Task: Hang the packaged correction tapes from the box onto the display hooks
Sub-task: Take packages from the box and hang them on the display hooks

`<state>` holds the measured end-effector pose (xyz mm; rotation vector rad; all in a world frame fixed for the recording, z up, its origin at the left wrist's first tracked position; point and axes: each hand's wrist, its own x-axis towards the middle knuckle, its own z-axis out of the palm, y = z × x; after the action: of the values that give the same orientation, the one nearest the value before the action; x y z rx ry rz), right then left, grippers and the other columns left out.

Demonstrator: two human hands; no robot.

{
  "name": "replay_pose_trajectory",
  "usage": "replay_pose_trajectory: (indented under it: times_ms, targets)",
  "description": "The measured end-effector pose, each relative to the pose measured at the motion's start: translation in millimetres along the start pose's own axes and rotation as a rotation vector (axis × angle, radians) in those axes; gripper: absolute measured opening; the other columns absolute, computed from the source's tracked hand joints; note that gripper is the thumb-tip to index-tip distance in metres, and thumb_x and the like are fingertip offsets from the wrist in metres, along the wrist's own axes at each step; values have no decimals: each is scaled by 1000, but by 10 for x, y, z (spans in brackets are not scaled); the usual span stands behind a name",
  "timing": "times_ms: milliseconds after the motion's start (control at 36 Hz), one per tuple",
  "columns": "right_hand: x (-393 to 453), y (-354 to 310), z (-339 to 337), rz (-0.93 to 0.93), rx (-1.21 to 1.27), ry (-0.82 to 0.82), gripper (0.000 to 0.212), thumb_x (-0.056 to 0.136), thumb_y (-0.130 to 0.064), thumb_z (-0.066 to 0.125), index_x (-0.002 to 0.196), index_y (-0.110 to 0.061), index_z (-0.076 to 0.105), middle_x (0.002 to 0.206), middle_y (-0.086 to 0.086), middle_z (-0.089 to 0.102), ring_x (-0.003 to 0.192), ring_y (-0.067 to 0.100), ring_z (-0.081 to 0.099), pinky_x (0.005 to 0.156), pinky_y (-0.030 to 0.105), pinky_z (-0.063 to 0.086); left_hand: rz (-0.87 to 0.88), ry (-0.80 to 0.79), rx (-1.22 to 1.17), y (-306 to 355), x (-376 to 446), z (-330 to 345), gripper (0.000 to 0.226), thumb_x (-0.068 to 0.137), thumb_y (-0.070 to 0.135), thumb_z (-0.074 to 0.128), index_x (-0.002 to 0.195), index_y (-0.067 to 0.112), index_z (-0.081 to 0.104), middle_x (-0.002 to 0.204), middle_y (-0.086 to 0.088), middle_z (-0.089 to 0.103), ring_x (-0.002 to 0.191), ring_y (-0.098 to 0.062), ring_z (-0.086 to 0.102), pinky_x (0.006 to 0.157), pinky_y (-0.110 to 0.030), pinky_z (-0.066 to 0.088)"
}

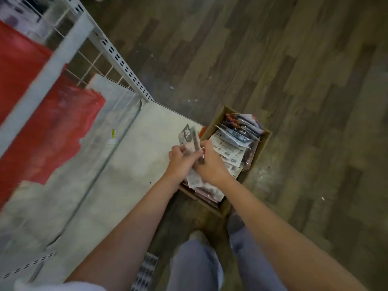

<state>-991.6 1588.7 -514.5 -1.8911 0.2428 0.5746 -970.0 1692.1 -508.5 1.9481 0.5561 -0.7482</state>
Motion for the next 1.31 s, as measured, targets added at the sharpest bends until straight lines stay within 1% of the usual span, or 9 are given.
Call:
replay_pose_trajectory:
  times_ms: [111,250,333,500,667,778,944,1139,1306]
  targets:
    - [-389,-404,-233,-20,21,-119,56,71,-54,58,119,-25,54,111,-4,52,106,13,48,80,25,37,-33,-81,-180,349,-439,-320,35,92,25,60,118,13,41,110,-10,58,88,-16,62,63,-25,49]
    - [-747,-888,-546,41,362,-23,17,93,-7,53,103,-16,63,110,0,59,97,7,54,71,6,41,6,-103,-430,769,-908,-729,19,94,0,47,103,11,60,82,-7,72,69,-17,68,63,-31,51]
    - [-873,-1126,-700,52,530,75,17,92,0,54,100,-15,58,96,2,61,90,12,56,78,22,45,51,-98,-442,1015,-1168,-924,20,92,-2,51,92,13,63,71,-1,73,65,-15,68,69,-32,54]
    - [-1135,-1671,-803,50,609,105,66,81,-34,75,133,-10,41,123,4,56,109,21,61,89,39,55,191,-90,-456,1489,-1636,-1268,21,81,-1,67,98,11,67,93,-11,73,84,-28,69,83,-46,55]
    - [-1388,-2235,-953,-51,682,210,23,85,-12,70,107,-12,62,100,8,71,91,28,68,82,45,56,280,-134,-421,1804,-2021,-1559,10,84,8,67,93,10,68,84,-4,74,79,-23,69,85,-42,53]
    - [-1547,-2533,-1170,-16,738,389,27,86,-6,67,110,-11,57,108,11,67,95,28,66,76,42,57,324,-66,-449,1923,-2221,-1770,6,87,9,65,92,12,67,79,0,74,77,-19,67,75,-32,54]
    - [-1895,-2990,-1347,-76,764,380,13,92,-4,56,93,-17,53,96,11,63,74,19,61,61,32,52,356,-95,-499,2117,-2576,-1909,7,90,6,61,85,8,66,67,-1,72,58,-12,69,56,-23,56]
    - [-2178,-3390,-1392,-129,747,333,31,88,-3,59,114,-14,46,104,9,60,78,22,63,59,34,54,402,-238,-440,2240,-2969,-1914,21,90,11,61,108,0,64,106,-21,68,84,-29,67,85,-41,53]
    - [-2382,-3614,-1409,-219,824,303,27,84,7,55,110,-2,58,105,19,65,90,35,65,79,50,54,514,-238,-497,2398,-3224,-2043,17,95,20,55,101,8,65,96,-13,71,84,-28,67,83,-41,52]
